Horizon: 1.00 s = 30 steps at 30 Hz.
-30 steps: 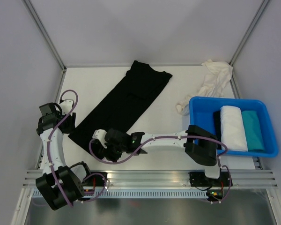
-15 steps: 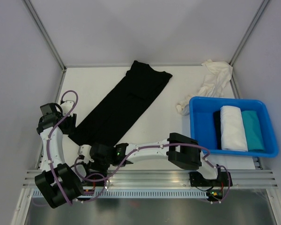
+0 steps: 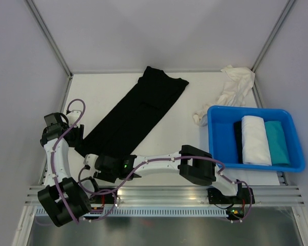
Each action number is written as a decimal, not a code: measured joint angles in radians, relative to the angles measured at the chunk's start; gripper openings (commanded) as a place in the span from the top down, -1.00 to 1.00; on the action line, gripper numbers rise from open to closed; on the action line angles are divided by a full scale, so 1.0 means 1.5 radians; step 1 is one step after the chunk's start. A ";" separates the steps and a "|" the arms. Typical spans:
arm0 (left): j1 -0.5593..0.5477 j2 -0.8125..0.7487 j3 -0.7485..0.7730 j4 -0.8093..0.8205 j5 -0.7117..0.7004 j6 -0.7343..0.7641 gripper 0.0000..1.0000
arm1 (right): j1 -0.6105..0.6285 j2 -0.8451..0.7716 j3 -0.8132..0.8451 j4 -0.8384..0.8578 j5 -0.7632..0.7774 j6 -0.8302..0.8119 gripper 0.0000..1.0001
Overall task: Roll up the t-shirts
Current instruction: Fold the tshirt
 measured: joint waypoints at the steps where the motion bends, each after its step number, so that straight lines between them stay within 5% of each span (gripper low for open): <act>1: 0.000 0.001 0.000 0.000 0.000 0.000 -0.02 | 0.000 0.001 0.000 -0.001 -0.001 -0.001 -0.14; 4: 0.000 0.005 0.000 0.000 0.001 0.000 -0.02 | -0.004 0.016 0.002 -0.001 -0.005 -0.001 0.10; 8: 0.000 0.008 0.000 0.000 0.001 0.000 -0.02 | -0.012 0.031 -0.002 0.009 -0.012 0.011 0.80; 10: 0.000 0.009 0.000 0.000 0.001 0.000 -0.02 | -0.018 0.025 -0.021 0.029 -0.019 0.019 0.99; 23: -0.013 0.030 0.005 -0.015 0.127 0.000 -0.05 | -0.065 -0.267 -0.421 0.042 -0.015 0.127 0.99; 30: -0.229 0.031 0.032 -0.017 0.153 -0.002 -0.06 | -0.065 -0.458 -0.620 -0.005 -0.034 0.242 1.00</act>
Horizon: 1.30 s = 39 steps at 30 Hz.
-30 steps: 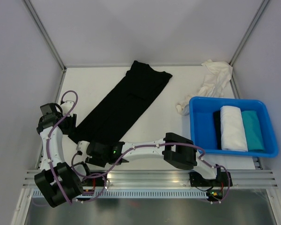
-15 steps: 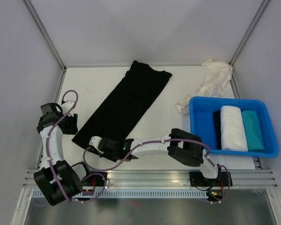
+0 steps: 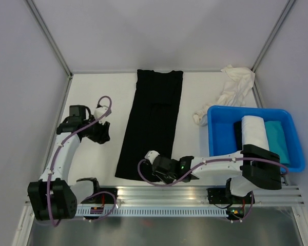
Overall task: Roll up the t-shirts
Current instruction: Fold the tshirt, then roll the tshirt
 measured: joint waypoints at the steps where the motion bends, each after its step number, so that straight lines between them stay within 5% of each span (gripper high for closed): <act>1: -0.039 0.001 0.006 0.000 0.001 -0.002 -0.06 | 0.000 -0.023 -0.020 -0.008 -0.002 0.017 0.99; 3: -0.103 0.002 0.013 0.001 0.004 -0.004 -0.06 | 0.000 -0.066 -0.053 -0.030 -0.002 0.046 0.96; 7: -0.187 0.001 0.014 -0.001 0.004 -0.005 -0.08 | -0.001 -0.143 -0.092 -0.072 -0.002 0.088 0.01; 10: -0.244 -0.018 0.013 -0.009 -0.001 0.002 -0.10 | -0.004 -0.188 -0.093 -0.087 -0.007 0.099 -0.14; 20: -0.430 -0.227 0.010 -0.174 -0.055 0.196 -0.13 | -0.069 -0.331 -0.075 -0.139 -0.012 0.183 0.13; 25: -0.573 -0.288 -0.101 -0.159 -0.052 0.248 -0.17 | -0.085 -0.375 -0.119 -0.134 -0.029 0.185 -0.06; 31: -0.722 -0.316 -0.233 -0.117 -0.042 0.310 -0.19 | -0.085 -0.412 -0.120 -0.082 -0.036 0.032 -0.18; 39: -0.735 -0.269 -0.313 -0.036 -0.033 0.421 -0.18 | -0.060 -0.241 -0.050 -0.060 -0.101 -0.309 -0.14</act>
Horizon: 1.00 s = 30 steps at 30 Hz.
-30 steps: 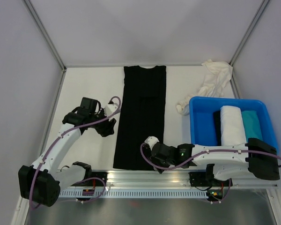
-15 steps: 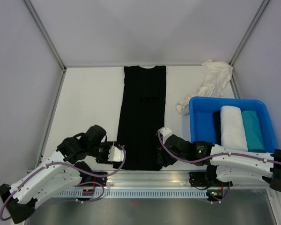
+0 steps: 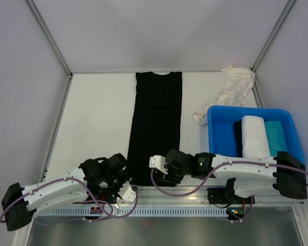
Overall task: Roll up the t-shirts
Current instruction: Roll the tshirt
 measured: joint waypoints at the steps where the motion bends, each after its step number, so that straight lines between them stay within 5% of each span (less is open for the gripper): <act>1: 0.000 0.002 -0.011 0.004 -0.001 0.010 -0.18 | 0.016 0.026 0.002 -0.012 0.000 -0.046 -0.14; 9: 0.000 -0.012 -0.034 0.028 -0.004 0.028 -0.15 | 0.069 0.023 -0.074 -0.064 -0.039 -0.232 -0.13; 21: -0.001 -0.027 -0.039 0.027 -0.006 0.026 -0.09 | 0.069 0.019 -0.103 0.003 -0.040 -0.272 -0.02; 30: -0.004 -0.007 -0.032 0.025 -0.008 0.026 -0.04 | 0.069 0.026 -0.122 0.037 -0.030 -0.282 0.34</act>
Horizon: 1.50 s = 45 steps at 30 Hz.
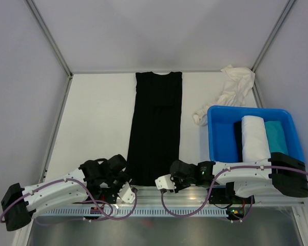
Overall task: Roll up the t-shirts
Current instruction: Roll the tshirt
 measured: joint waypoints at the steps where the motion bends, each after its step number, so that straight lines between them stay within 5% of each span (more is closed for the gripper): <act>1: 0.000 0.000 0.002 -0.002 0.000 0.000 -0.04 | 0.000 0.000 -0.003 0.002 0.002 -0.001 0.35; 28: 0.002 0.017 0.025 -0.037 -0.057 0.060 -0.04 | 0.000 -0.001 -0.011 0.011 0.017 -0.011 0.70; 31: 0.002 0.033 0.024 -0.020 -0.056 0.060 0.16 | 0.000 0.000 -0.011 0.012 0.020 -0.011 0.77; 36: 0.002 0.076 0.028 0.013 -0.056 0.049 0.91 | -0.002 0.000 -0.011 0.012 0.024 -0.011 0.82; 45: 0.099 0.115 0.061 0.009 -0.013 0.014 0.95 | -0.067 -0.026 0.002 -0.020 -0.014 0.001 0.88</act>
